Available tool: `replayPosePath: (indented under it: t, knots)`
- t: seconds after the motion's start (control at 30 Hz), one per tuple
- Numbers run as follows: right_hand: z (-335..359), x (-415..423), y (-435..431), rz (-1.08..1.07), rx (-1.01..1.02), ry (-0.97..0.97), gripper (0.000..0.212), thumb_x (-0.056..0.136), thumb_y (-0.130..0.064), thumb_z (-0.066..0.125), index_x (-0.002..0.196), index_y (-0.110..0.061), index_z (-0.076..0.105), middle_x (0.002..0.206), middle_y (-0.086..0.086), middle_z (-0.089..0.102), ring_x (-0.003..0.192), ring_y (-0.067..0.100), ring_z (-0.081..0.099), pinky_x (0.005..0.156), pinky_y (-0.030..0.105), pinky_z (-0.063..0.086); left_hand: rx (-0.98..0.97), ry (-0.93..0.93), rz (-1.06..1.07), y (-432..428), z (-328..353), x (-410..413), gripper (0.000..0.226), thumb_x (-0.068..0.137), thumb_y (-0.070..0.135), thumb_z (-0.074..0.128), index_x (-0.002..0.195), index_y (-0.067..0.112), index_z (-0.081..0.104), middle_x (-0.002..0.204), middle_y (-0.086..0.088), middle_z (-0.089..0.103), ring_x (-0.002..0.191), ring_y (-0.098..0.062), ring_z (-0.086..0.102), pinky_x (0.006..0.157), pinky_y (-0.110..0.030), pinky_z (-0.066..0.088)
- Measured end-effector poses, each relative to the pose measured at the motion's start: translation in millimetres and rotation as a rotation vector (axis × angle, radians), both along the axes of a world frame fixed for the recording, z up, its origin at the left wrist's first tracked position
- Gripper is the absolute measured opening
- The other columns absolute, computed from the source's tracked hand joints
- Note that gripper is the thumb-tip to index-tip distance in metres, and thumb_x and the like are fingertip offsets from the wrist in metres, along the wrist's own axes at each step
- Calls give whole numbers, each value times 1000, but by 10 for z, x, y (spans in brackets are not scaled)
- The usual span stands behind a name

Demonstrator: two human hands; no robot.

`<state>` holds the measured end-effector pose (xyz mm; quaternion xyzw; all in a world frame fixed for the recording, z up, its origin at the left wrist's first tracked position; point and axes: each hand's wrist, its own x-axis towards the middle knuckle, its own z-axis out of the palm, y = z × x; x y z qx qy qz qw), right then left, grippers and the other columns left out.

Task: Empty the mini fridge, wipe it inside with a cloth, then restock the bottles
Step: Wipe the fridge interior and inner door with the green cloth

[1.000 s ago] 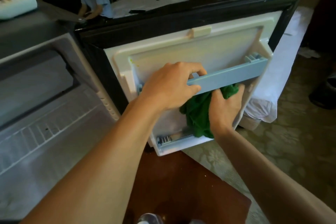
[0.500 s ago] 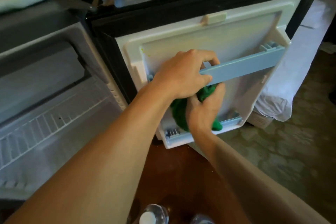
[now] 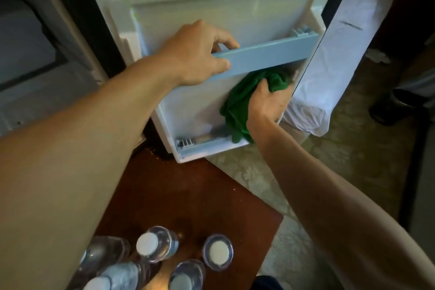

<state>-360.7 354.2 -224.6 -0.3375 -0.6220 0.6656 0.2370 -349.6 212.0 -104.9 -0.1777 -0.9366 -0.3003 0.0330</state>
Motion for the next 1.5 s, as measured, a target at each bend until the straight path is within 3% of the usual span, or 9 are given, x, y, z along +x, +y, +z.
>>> replayPosePath:
  t: [0.17, 0.3, 0.5, 0.6, 0.73, 0.87, 1.2, 1.37, 1.5]
  knots:
    - [-193, 223, -447, 147, 123, -217, 52, 90, -33, 62, 132, -11, 39, 136, 10, 43, 126, 32, 45, 104, 43, 33, -4, 19, -45, -34, -9, 27, 31, 81, 20, 73, 111, 28, 70, 87, -3, 69, 86, -25, 66, 82, -35, 51]
    - [-374, 343, -714, 411, -95, -323, 36, 83, -32, 64, 110, -15, 46, 118, 10, 57, 108, 32, 56, 97, 42, 45, -10, 12, -51, -24, 3, 36, 30, 83, 21, 73, 111, 28, 69, 92, -5, 71, 89, -23, 65, 84, -36, 50]
    - [92, 116, -339, 46, -89, 21, 29, 80, -26, 68, 98, -24, 45, 105, -1, 58, 95, 17, 56, 91, 33, 46, -32, 20, -41, -27, 24, 30, 32, 84, 24, 71, 115, 29, 68, 91, 0, 68, 89, -23, 63, 84, -36, 50]
    - [168, -40, -272, -112, -143, 198, 42, 82, -32, 68, 118, -26, 48, 117, -1, 56, 100, 14, 56, 87, 25, 45, -37, 22, -64, -51, 7, 26, 31, 86, 25, 69, 117, 29, 67, 95, 1, 68, 89, -21, 62, 84, -35, 49]
    - [-229, 59, -591, 17, 14, -103, 57, 93, -28, 59, 143, -17, 33, 138, 6, 40, 117, 25, 46, 98, 30, 35, -46, 37, -62, -49, -9, -32, 31, 88, 25, 66, 119, 30, 66, 94, 3, 66, 89, -19, 61, 82, -31, 47]
    - [-441, 36, -605, 122, -214, -394, 46, 95, -31, 51, 136, -18, 37, 139, 10, 43, 118, 33, 49, 98, 40, 41, -61, 51, -43, -32, -25, -97, 28, 88, 24, 64, 115, 32, 66, 89, 6, 62, 81, -18, 55, 77, -30, 45]
    - [-79, 30, -331, -78, 18, 190, 32, 82, -15, 59, 112, -20, 49, 111, -1, 57, 97, 11, 55, 87, 17, 42, -76, 51, -27, -40, 12, 13, 35, 79, 28, 63, 113, 34, 68, 92, 7, 65, 94, -18, 65, 86, -30, 49]
    - [-347, 128, -269, 354, 62, -184, 50, 69, -33, 69, 114, -15, 58, 113, 9, 65, 104, 27, 61, 96, 31, 46, -220, 137, 20, 21, 1, 48, 38, 87, 28, 57, 124, 36, 59, 120, 0, 67, 108, -27, 59, 85, -36, 45]
    - [-253, 358, -293, 743, 370, -247, 26, 74, -27, 73, 91, -23, 55, 84, -1, 63, 88, 26, 61, 83, 40, 51, -340, 95, 39, 43, 44, 119, 47, 92, 28, 52, 138, 36, 46, 132, -3, 59, 116, -30, 54, 87, -37, 43]
